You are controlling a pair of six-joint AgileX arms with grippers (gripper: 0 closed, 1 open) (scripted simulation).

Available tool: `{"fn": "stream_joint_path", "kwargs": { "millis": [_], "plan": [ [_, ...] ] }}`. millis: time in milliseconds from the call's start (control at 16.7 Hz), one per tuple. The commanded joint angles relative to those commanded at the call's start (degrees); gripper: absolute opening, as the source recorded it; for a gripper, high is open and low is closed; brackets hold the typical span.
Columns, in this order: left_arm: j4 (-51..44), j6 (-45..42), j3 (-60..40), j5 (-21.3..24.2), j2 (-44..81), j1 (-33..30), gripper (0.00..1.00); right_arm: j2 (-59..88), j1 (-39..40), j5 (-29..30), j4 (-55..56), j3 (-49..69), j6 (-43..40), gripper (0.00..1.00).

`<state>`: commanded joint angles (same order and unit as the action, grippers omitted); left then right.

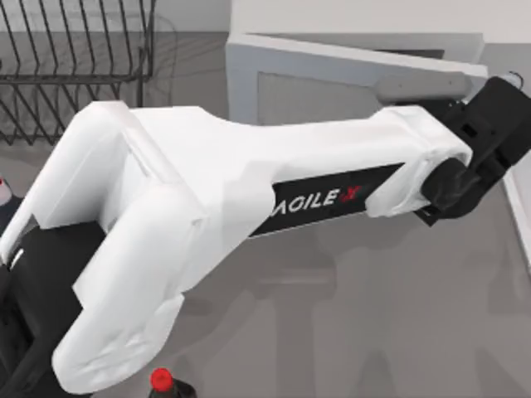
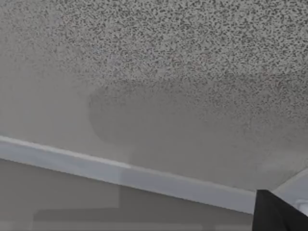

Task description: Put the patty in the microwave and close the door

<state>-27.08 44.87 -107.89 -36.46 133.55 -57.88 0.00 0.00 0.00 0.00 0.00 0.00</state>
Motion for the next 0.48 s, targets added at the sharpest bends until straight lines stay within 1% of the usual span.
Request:
{"fn": "stream_joint_path", "kwargs": {
  "millis": [120, 240, 480],
  "plan": [
    [-0.1, 0.0, 0.1, -0.1, -0.2, -0.2, 0.00, 0.0, 0.0, 0.0, 0.0, 0.0, 0.0, 1.00],
    [-0.7, -0.2, -1.9, 0.2, 1.3, 0.5, 0.00, 0.0, 0.0, 0.0, 0.0, 0.0, 0.0, 1.00],
    [-2.8, -2.3, -12.0, 1.4, 6.8, 2.9, 0.00, 0.0, 0.0, 0.0, 0.0, 0.0, 0.0, 1.00]
  ]
}}
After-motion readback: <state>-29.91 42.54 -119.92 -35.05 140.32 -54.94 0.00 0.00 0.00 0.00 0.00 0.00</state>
